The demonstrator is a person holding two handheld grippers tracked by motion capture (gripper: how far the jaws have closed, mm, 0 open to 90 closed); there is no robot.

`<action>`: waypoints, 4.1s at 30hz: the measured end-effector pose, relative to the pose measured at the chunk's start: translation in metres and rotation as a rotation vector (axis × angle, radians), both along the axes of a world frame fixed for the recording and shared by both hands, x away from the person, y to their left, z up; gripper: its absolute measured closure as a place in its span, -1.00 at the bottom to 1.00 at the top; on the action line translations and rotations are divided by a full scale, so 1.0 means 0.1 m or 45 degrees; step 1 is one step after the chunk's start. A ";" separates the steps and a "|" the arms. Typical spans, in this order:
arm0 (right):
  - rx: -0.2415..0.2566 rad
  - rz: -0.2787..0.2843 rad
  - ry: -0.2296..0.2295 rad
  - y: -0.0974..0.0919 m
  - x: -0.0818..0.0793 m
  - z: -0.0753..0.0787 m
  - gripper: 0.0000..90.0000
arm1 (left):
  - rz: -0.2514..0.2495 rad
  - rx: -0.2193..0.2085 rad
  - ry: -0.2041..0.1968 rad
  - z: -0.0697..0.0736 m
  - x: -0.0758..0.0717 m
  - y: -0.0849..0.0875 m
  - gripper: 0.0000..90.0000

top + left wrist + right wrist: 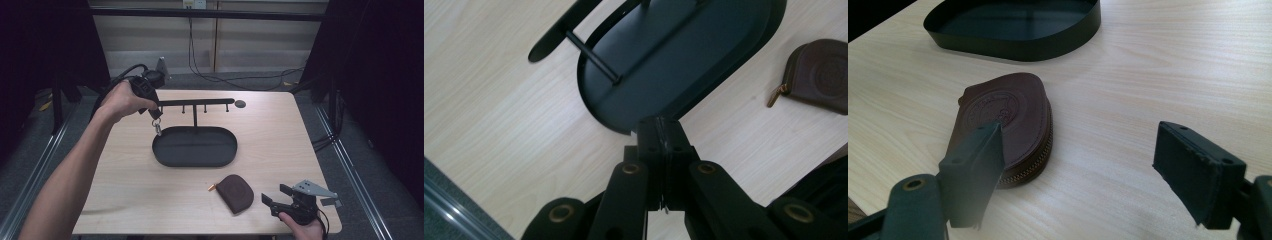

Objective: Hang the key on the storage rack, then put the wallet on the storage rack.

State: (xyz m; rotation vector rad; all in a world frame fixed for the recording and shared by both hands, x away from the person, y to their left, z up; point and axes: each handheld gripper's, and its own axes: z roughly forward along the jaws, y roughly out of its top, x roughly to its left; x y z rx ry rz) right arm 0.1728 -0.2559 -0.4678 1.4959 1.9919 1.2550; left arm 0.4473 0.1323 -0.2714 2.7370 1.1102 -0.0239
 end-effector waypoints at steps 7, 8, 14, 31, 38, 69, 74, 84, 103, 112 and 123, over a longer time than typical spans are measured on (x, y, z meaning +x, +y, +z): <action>0.003 -0.004 -0.001 0.00 0.00 0.00 -0.55 | 0.049 -0.007 -0.002 -0.04 0.13 -0.01 0.99; 0.000 -0.007 -0.002 0.00 0.00 0.00 -0.55 | 0.043 -0.009 0.006 -0.04 0.16 -0.02 0.99; 0.002 0.003 -0.001 0.00 0.00 0.00 -0.55 | 0.049 -0.016 0.015 -0.07 0.23 -0.05 0.99; 0.000 0.021 -0.001 0.01 0.00 0.00 -0.55 | 0.074 -0.007 -0.033 -0.14 0.33 -0.03 0.99; -0.001 0.023 0.001 0.01 0.00 0.00 -0.55 | 0.090 0.015 -0.063 -0.15 0.37 -0.04 0.98; -0.021 0.029 0.010 0.04 0.01 -0.01 -0.54 | 0.165 -0.020 -0.123 -0.04 0.00 0.33 0.53; -0.024 0.025 0.015 0.04 0.01 -0.01 -0.54 | 0.162 -0.034 -0.099 -0.08 -0.08 0.47 0.50; -0.024 0.015 0.013 0.04 0.02 -0.01 -0.54 | 0.174 -0.128 -0.053 -0.33 -0.25 0.69 0.42; -0.013 0.016 0.023 0.05 0.06 -0.01 -0.53 | 0.243 -0.425 -0.235 -0.72 -0.75 1.04 0.00; 0.008 0.019 0.037 0.05 0.06 -0.01 -0.51 | 0.198 -0.525 -0.272 -0.93 -1.01 1.16 -0.08; 0.038 0.005 0.051 0.03 0.07 -0.01 -0.48 | 0.238 -0.523 -0.339 -1.20 -1.25 1.21 -0.25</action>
